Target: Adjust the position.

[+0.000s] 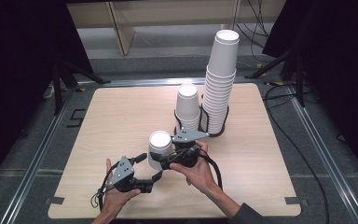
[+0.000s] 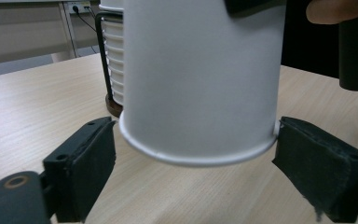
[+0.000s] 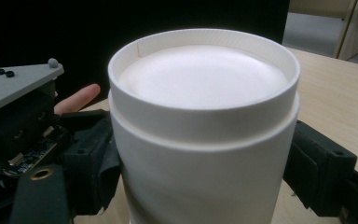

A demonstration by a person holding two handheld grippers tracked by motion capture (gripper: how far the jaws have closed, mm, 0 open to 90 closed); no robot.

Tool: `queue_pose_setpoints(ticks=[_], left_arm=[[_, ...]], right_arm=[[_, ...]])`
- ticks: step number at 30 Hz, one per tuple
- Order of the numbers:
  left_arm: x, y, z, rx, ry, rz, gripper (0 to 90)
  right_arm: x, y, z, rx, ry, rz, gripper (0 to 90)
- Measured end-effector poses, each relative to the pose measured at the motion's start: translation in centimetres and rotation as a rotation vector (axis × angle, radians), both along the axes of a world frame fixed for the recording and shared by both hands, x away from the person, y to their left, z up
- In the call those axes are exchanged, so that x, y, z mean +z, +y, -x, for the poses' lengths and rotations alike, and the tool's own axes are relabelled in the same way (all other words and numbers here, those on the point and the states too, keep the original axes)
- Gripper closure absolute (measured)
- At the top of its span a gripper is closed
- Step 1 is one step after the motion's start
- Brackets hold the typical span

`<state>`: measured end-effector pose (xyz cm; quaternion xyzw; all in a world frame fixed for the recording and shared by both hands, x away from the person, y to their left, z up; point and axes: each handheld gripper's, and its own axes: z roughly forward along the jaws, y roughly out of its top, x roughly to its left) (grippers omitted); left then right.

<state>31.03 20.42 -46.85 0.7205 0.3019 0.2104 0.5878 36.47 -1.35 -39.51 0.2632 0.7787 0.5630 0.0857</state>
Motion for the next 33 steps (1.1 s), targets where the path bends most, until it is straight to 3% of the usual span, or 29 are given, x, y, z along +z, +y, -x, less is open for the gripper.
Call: queue_pose_setpoints(ticks=[3,5,6,7,8,10,12,14,15,17,19,20,23,26,29,31,32,33], left_arm=[[0.0,-0.5,0.0,0.009,0.002,-0.017,8.2],[-0.1,-0.7,-0.1,0.016,0.002,-0.024,4.9],[-0.2,-0.8,-0.2,0.010,-0.009,-0.015,3.7],[-0.3,-0.9,-0.3,0.010,-0.016,-0.003,2.9],[-0.2,-0.9,-0.2,0.023,-0.006,-0.013,2.1],[-0.4,-1.2,-0.5,0.009,-0.012,0.011,1.4],[-0.4,-1.2,-0.4,0.019,-0.010,-0.013,0.8],[-0.5,-1.4,-0.5,0.012,-0.016,-0.001,1.4],[-0.5,-1.4,-0.4,0.019,-0.011,-0.011,1.5],[-0.4,-1.5,-0.4,0.015,-0.018,-0.017,1.7],[-0.5,-1.5,-0.4,0.019,-0.031,-0.016,1.9],[-0.4,-1.5,-0.5,0.012,-0.059,-0.031,2.0],[-0.5,-1.5,-0.7,-0.005,-0.062,-0.003,3.2],[-0.4,-1.4,-0.6,-0.006,-0.049,-0.026,4.7],[-0.3,-1.3,-0.7,-0.023,-0.036,-0.032,6.5],[0.0,-1.2,-0.6,-0.023,-0.025,-0.075,7.5],[0.0,-1.2,-0.6,-0.028,-0.023,-0.079,7.8],[0.0,-1.2,-0.6,-0.033,-0.024,-0.081,8.1]], right_arm=[[-0.1,0.3,0.1,0.011,-0.009,-0.010,20.9],[-0.1,0.5,0.3,0.019,0.014,-0.014,20.9],[-0.2,0.6,0.2,0.026,0.001,-0.025,20.9],[-0.2,0.8,0.4,0.040,0.025,-0.038,20.9],[-0.1,0.8,0.4,0.034,0.012,-0.028,20.9],[-0.1,0.8,0.6,0.033,0.013,-0.015,20.9],[-0.2,0.9,0.6,0.038,0.018,-0.032,21.0],[-0.3,1.0,0.6,0.049,0.023,-0.048,20.9],[-0.3,1.1,0.9,0.041,0.071,-0.061,21.0],[-0.4,1.1,0.8,0.051,0.032,-0.045,20.9],[-0.5,1.2,0.9,0.063,0.047,-0.048,20.9],[-0.5,1.2,0.8,0.056,0.027,-0.042,20.9],[-0.5,1.1,0.8,0.058,0.035,-0.049,20.6],[-0.6,1.1,0.9,0.057,0.085,-0.066,19.9],[-0.7,0.8,0.4,0.063,0.091,-0.064,18.9],[-0.8,0.7,0.3,0.078,0.093,-0.056,18.4],[-0.6,0.5,0.3,0.089,0.125,-0.058,18.2],[-0.5,0.3,0.3,0.085,0.104,-0.060,17.7]])
